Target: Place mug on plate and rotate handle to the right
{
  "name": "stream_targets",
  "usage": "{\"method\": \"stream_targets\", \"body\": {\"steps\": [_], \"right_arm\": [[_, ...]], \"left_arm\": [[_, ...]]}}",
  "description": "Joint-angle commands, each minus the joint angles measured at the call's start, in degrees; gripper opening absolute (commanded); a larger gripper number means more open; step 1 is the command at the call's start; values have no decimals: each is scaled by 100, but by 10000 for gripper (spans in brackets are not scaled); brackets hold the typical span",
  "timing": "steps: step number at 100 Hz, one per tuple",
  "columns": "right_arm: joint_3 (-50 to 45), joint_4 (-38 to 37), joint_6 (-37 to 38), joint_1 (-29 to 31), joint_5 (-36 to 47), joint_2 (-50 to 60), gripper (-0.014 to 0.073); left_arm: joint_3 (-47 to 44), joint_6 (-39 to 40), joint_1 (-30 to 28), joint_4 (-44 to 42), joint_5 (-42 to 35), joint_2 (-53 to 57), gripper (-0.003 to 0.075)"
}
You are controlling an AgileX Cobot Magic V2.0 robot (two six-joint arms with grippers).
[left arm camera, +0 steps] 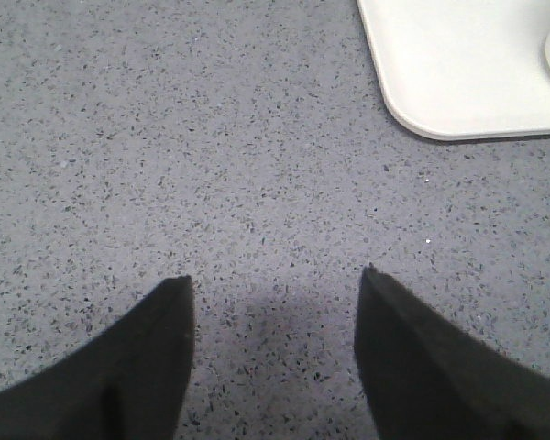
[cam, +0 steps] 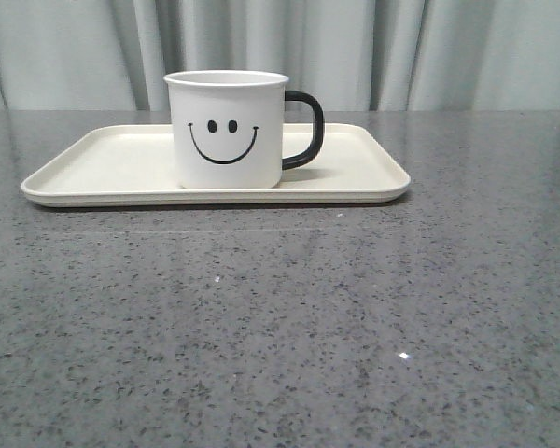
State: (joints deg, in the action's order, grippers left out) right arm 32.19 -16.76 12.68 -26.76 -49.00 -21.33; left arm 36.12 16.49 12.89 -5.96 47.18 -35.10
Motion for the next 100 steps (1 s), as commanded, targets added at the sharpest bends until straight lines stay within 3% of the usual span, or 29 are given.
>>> {"method": "stream_targets", "body": {"steps": [1, 11, 17, 100], "right_arm": [[135, -171, 15, 34, 452, -11, 69], [135, -171, 15, 34, 507, -11, -72], [135, -171, 15, 34, 543, -11, -61], [135, -171, 15, 34, 540, -11, -66]], "left_arm": [[163, 48, -12, -20, -386, -2, 257], [163, 48, -12, -20, -375, -2, 83], [163, 48, -12, -20, -375, -2, -23], [163, 48, -12, -20, -375, -2, -20]]}}
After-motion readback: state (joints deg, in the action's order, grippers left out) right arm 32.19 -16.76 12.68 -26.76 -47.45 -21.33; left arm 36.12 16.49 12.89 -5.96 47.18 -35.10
